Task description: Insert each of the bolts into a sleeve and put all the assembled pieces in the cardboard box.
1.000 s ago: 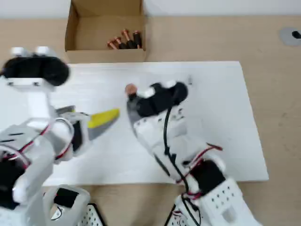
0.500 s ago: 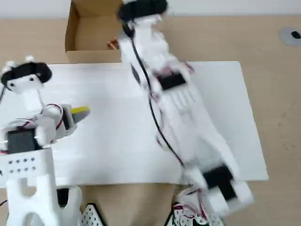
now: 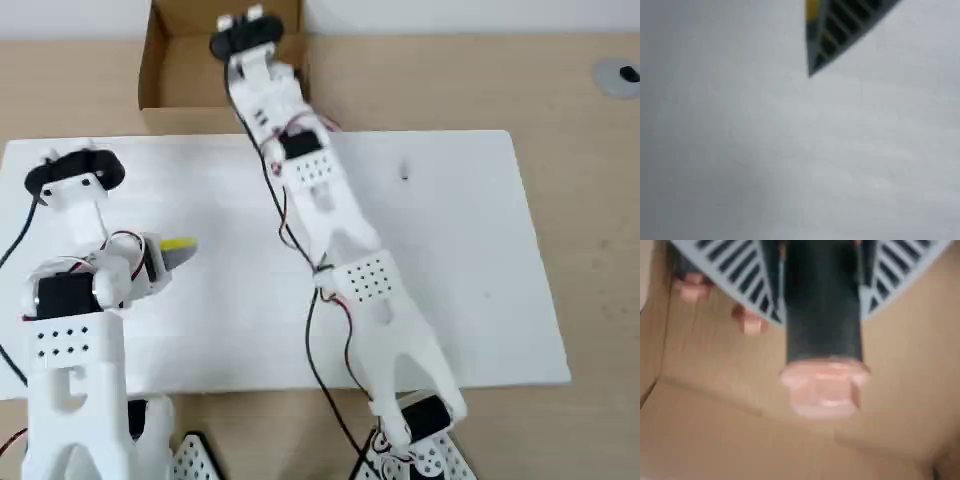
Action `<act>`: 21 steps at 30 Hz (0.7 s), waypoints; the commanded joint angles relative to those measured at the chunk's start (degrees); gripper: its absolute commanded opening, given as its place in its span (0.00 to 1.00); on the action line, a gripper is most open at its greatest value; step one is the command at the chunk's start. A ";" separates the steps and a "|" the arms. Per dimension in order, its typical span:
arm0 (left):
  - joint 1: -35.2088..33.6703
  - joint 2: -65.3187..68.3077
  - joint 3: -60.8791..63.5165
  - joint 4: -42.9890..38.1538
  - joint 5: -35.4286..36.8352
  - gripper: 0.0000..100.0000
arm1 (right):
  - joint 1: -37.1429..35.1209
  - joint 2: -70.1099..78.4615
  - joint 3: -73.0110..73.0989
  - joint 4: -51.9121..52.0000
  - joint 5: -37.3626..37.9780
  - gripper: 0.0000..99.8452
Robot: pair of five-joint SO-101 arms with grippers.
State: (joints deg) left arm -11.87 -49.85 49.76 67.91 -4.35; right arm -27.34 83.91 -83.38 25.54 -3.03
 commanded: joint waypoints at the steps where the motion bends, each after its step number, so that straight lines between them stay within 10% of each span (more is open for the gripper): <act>1: -0.70 -0.48 2.64 -3.25 -0.18 0.36 | 0.92 4.26 -12.35 -0.18 2.46 0.01; 10: -0.70 -0.75 6.42 -4.57 -0.35 0.36 | 1.01 0.66 -12.09 11.34 2.11 0.21; 21: 2.20 -0.84 2.99 5.89 -2.81 0.32 | 1.10 -17.63 -12.09 41.93 1.85 0.17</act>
State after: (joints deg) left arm -11.78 -49.76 56.09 70.99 -4.97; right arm -26.55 78.64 -92.79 55.87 -1.27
